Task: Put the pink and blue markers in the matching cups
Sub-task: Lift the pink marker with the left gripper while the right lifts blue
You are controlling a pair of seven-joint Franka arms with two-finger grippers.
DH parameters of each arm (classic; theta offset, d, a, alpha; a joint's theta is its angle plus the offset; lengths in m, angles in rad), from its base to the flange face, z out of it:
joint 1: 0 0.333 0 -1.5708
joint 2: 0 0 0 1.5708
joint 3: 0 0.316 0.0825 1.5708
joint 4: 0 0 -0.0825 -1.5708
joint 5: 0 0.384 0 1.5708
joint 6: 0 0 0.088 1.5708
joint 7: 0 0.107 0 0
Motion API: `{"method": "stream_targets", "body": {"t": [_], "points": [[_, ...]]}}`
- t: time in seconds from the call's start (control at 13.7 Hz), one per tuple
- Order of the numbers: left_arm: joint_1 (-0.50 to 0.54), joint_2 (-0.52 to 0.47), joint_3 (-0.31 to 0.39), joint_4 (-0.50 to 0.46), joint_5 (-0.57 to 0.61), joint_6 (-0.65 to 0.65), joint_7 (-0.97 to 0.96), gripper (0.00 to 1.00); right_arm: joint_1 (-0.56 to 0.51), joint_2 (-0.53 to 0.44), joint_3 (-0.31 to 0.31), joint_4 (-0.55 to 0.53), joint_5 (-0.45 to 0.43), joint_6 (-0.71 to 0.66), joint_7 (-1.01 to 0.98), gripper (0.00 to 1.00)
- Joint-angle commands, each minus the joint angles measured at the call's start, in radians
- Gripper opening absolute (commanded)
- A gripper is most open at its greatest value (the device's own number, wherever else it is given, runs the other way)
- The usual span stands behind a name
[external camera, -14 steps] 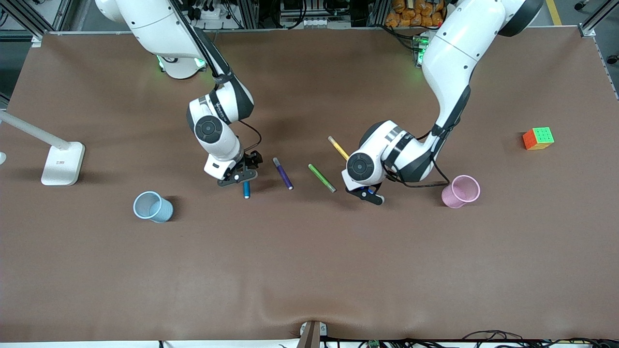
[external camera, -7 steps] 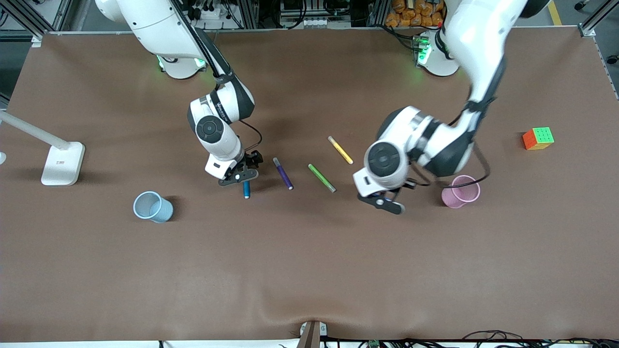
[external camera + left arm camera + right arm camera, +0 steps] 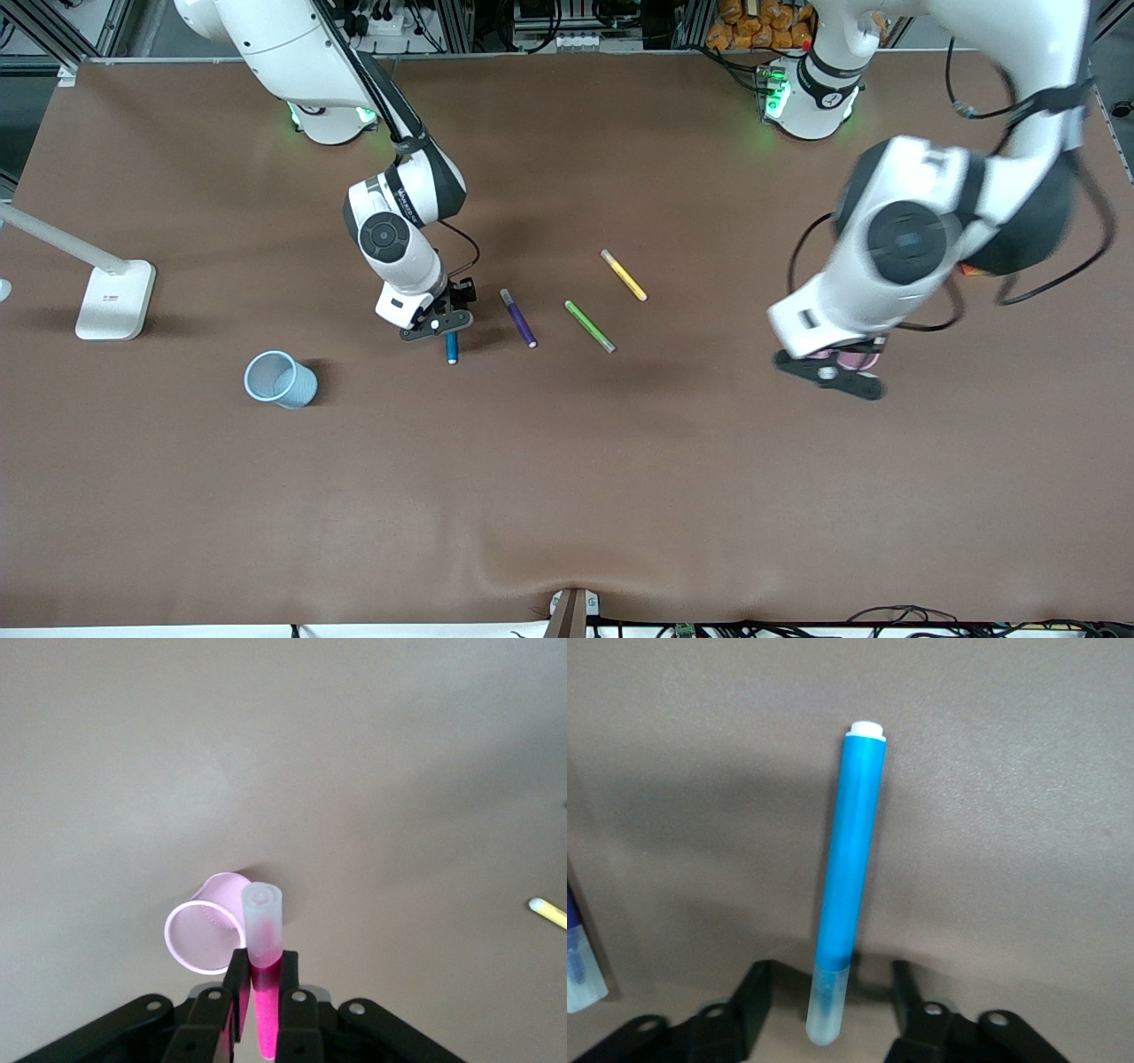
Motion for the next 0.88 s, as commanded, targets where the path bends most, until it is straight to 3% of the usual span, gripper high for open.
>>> {"method": "stream_targets", "body": {"t": [0.0,0.07,0.15,0.37,0.8], "points": [[0.091,-0.126,-0.008,-0.073,-0.051,-0.006,0.116,0.0,0.02,0.005,-0.005,-0.008,0.009,0.009,0.008,0.52],[0.129,-0.151,-0.009,-0.088,-0.07,-0.006,0.155,0.0,0.022,0.005,-0.007,-0.008,0.009,0.011,0.008,0.48],[0.148,-0.174,-0.008,-0.102,-0.1,-0.005,0.208,0.0,0.022,0.005,-0.007,-0.01,0.009,0.011,0.008,0.38],[0.21,-0.26,-0.008,-0.194,-0.128,0.047,0.302,0.0,0.022,0.003,-0.005,-0.01,0.008,0.011,0.008,0.0],[0.305,-0.351,-0.006,-0.401,-0.272,0.267,0.544,0.0,0.017,-0.012,-0.007,-0.01,0.009,-0.002,0.011,0.0]]}}
